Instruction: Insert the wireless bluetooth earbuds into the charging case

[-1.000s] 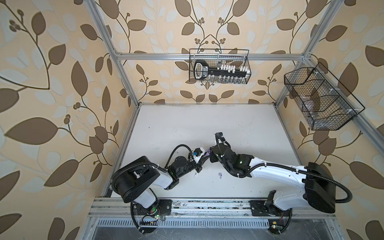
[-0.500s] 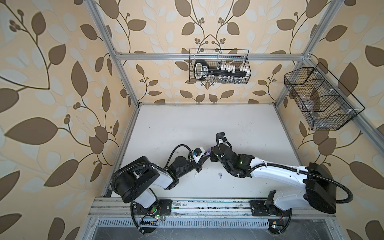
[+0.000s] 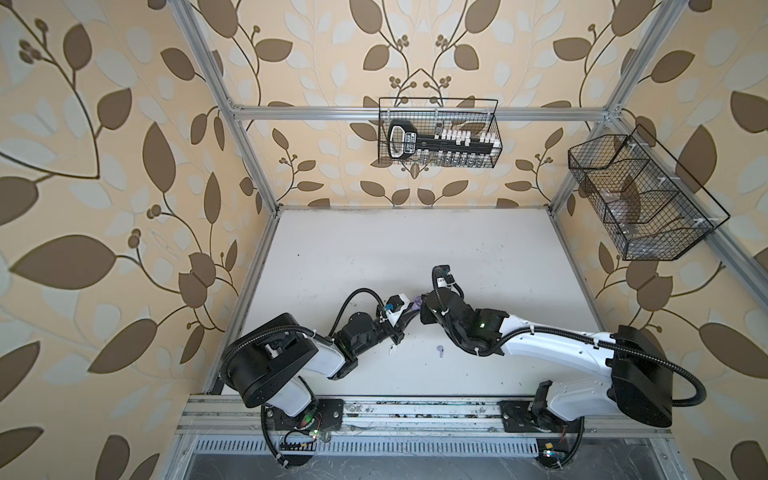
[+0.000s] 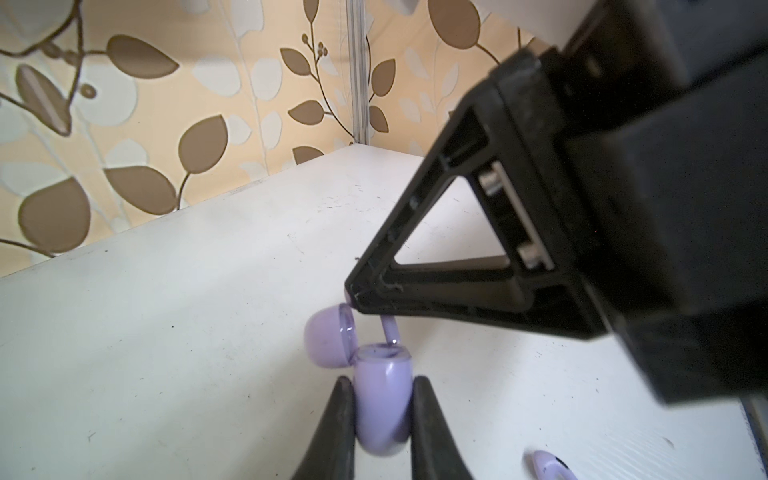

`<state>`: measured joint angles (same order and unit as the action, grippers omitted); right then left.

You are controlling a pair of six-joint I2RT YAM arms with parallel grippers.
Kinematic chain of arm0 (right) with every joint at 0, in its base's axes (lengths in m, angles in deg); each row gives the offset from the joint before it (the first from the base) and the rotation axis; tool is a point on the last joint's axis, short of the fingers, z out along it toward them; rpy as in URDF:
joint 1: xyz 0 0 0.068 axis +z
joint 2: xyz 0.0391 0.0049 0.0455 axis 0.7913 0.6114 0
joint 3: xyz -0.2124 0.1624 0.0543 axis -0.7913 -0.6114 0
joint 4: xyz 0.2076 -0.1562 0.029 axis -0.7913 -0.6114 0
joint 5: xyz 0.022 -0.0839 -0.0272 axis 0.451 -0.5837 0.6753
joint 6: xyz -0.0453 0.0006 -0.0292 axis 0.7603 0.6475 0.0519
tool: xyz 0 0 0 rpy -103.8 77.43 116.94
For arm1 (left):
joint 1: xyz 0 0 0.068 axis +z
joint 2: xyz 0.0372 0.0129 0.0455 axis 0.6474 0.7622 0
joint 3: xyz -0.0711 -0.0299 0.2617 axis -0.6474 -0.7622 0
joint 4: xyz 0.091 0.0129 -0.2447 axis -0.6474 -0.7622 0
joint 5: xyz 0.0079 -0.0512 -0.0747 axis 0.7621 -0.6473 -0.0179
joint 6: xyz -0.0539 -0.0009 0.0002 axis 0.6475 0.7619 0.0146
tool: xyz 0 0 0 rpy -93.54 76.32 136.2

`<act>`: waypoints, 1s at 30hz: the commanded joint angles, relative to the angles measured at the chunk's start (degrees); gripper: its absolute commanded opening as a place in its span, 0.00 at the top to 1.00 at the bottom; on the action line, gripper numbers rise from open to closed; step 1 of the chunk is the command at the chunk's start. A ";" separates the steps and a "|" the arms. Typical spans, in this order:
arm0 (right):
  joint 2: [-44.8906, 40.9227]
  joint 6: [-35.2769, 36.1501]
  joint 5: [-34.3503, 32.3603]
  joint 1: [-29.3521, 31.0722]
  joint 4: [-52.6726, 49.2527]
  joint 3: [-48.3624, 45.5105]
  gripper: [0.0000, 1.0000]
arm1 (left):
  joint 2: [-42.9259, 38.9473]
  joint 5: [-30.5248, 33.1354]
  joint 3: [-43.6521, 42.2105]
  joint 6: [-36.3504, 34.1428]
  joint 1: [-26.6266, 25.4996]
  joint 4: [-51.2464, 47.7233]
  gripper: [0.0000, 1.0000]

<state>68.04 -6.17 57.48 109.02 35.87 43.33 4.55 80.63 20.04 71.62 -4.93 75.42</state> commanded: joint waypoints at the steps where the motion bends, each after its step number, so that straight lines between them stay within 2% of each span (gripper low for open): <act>1: 0.25 -1.09 0.19 0.84 0.43 -0.51 0.92 | -1.62 0.27 1.02 -0.44 0.45 3.85 1.00; 20: 0.38 -2.66 1.50 2.40 -1.73 -0.61 0.92 | -1.79 0.48 0.67 -0.74 0.45 4.49 1.00; 30: -0.65 -5.06 5.04 1.65 -2.32 -1.01 0.87 | -1.95 -0.72 -0.15 -1.35 0.45 6.73 1.00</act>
<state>68.04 -9.31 58.74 110.41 34.95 43.31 4.33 80.56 19.82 71.37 -4.93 76.12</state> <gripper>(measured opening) 0.128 0.206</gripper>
